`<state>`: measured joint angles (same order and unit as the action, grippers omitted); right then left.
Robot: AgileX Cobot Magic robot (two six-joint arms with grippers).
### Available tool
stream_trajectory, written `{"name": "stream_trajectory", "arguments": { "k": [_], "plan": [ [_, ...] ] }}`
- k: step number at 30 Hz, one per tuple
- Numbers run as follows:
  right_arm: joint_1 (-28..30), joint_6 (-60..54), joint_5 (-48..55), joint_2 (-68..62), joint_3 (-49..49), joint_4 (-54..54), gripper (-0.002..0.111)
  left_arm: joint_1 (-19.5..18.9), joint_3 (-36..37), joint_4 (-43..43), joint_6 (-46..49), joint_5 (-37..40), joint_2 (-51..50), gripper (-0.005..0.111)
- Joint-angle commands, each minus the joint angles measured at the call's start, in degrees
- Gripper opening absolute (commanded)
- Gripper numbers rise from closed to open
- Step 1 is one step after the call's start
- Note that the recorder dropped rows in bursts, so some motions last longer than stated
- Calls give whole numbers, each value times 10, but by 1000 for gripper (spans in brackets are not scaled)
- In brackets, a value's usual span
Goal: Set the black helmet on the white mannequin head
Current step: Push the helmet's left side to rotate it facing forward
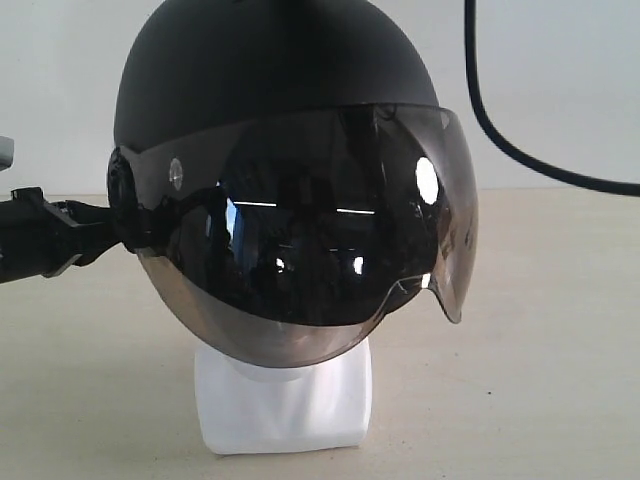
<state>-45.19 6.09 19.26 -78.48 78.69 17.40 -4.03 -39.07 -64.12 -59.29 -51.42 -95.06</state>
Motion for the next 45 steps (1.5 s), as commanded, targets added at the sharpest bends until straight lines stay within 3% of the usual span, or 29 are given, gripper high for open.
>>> {"name": "stream_trajectory", "arguments": {
  "k": [1, 21, 45],
  "plan": [
    [0, -6, 2, 6, 2, -1, 0, -1, -19, 14, -2, 22, -15, 4],
    [0, -6, -9, 6, 2, -1, 0, -1, -81, 14, -4, 20, -84, 4],
    [0, -1, -9, 6, 2, -2, 0, -1, -103, 2, 3, 24, -88, 4]
  ]
}}
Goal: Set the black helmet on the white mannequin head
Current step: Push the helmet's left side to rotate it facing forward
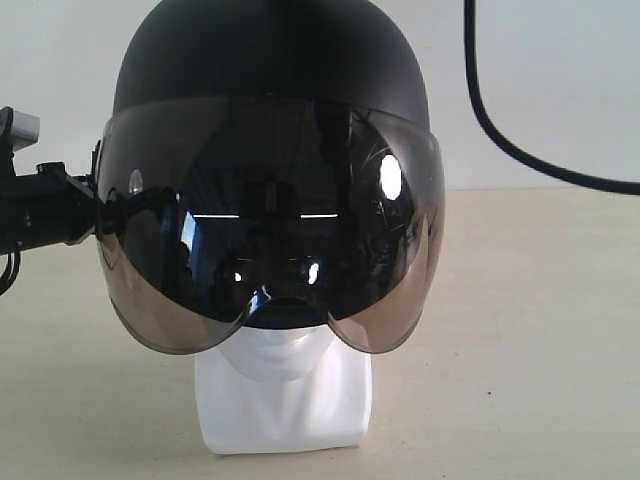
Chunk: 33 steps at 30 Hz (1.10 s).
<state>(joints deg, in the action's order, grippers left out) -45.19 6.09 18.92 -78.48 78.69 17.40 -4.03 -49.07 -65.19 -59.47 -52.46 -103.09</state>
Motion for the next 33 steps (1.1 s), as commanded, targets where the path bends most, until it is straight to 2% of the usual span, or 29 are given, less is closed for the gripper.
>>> {"name": "stream_trajectory", "arguments": {
  "k": [1, 8, 10, 15, 17, 21, 25, 33],
  "plan": [
    [0, -1, -5, 6, 2, -2, 0, -1, -3, 7, 4, 32, -7, 4],
    [0, 1, -4, 6, 2, -2, 0, -1, -3, -26, -31, 15, -6, 7],
    [0, 1, -4, 6, 2, -2, 0, -1, -3, -60, -48, -9, -6, 17],
    [0, 0, -1, 6, 2, -2, 0, -1, -3, -104, -107, -27, -6, 49],
    [0, 0, 0, 6, 2, -2, 0, -1, -3, -124, -118, -43, -5, 56],
    [0, 0, 4, 6, 2, -2, 0, -1, -3, -165, -159, -62, -4, 56],
    [0, 0, 7, 6, 2, -2, 0, -7, -3, -243, -199, -40, 18, 56],
    [0, -1, 8, 6, 2, -2, 0, -37, -1, -348, -308, -19, 107, 56]
  ]
}}
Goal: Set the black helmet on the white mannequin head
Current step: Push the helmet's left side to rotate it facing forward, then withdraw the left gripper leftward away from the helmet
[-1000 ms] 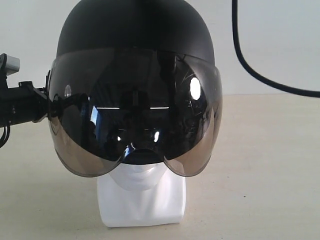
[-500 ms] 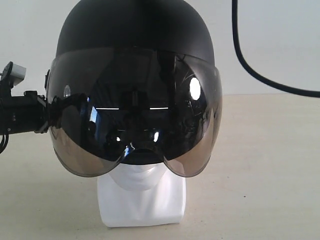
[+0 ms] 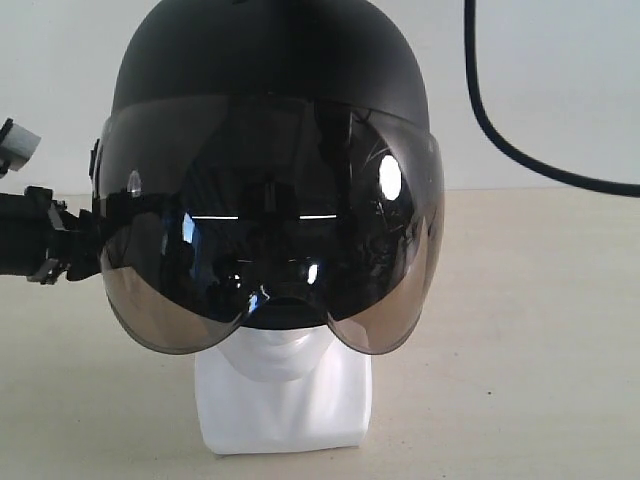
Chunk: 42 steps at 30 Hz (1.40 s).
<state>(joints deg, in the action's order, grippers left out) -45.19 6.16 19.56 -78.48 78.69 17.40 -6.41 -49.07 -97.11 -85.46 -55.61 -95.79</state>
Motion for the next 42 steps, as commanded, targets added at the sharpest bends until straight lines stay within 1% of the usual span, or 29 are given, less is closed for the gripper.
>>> {"name": "stream_trajectory", "arguments": {
  "k": [1, 4, 7, 9, 10, 11, 12, 15, 17, 20, 21, 25, 28, 32, 36, 42],
  "plan": [
    [0, -1, 2, 6, 2, -2, 0, -19, 1, -28, -49, 1, 49, 56],
    [0, -2, 2, 6, 2, -2, 0, -27, 5, -28, -65, -35, 90, 56],
    [0, -2, 5, 6, 2, -2, 0, -30, 12, -28, -70, -42, 128, 56],
    [0, -2, 5, 6, 2, -2, 0, -51, 18, -28, -71, -38, 160, 54],
    [0, -2, 5, 6, 2, -2, 0, -73, 18, -28, -82, -31, 181, 50],
    [0, -2, 5, 6, 2, -2, 0, -86, 18, -28, -93, -27, 195, 45],
    [0, -2, 6, 6, 2, -2, 0, -113, 18, -28, -115, -13, 214, 38],
    [0, -2, 9, 6, 2, -2, 0, -154, 18, -28, -135, 13, 249, 20],
    [0, -2, 10, 6, 2, -2, 0, -177, 15, -28, -152, 34, 271, 6],
    [0, -2, 11, 6, 2, -2, 0, -193, -4, -16, -163, 26, 292, 4],
    [0, -2, 11, 6, 2, -2, 0, -193, -14, -8, -159, 12, 295, 4],
    [0, -2, 2, 10, 2, -2, 0, -193, -77, 51, -138, -102, 296, 4],
    [0, -2, -11, 25, 2, 1, 0, -191, -121, 78, -159, -144, 291, 4],
    [0, -2, -11, 52, 2, 9, 0, -175, -172, 78, -183, -144, 286, 4],
    [0, -1, 1, 75, 2, 9, 0, -149, -197, 104, -200, -144, 284, 4],
    [0, -1, 65, 116, 1, 12, 0, -91, -227, 105, -204, -144, 277, 4]
  ]
}}
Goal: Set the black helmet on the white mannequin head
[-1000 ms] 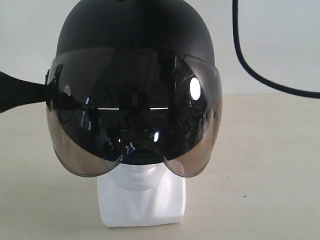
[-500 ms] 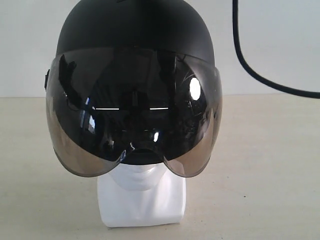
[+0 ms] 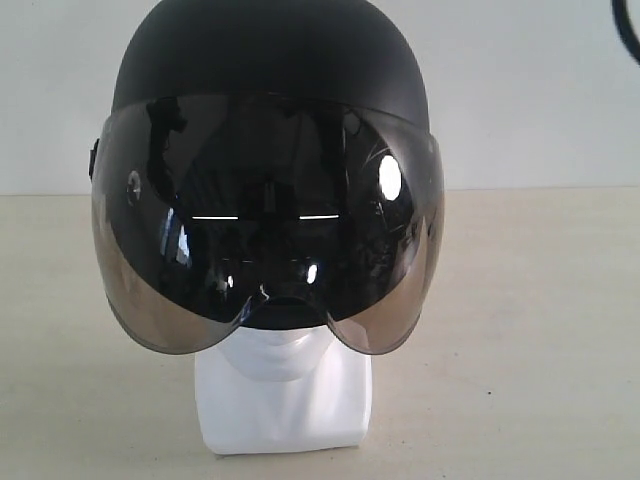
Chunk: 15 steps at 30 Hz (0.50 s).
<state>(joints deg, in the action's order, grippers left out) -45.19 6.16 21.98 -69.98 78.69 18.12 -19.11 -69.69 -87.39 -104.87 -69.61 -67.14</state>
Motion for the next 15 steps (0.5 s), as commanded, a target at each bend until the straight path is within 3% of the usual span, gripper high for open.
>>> {"name": "stream_trajectory", "arguments": {
  "k": [1, 9, 13, 15],
  "plan": [
    [0, -4, 41, 40, -4, 5, 0, 47, -30, 5, -10, -4, -16, 4],
    [0, -35, 54, 129, -83, -4, 0, 141, -138, -16, -24, -4, -133, 4],
    [0, -125, 94, 140, -108, -65, 0, 188, -216, -126, -36, -4, -189, 4],
    [0, -194, 107, 140, -108, -122, 0, 210, -235, -126, -30, -4, -216, 4]
  ]
}}
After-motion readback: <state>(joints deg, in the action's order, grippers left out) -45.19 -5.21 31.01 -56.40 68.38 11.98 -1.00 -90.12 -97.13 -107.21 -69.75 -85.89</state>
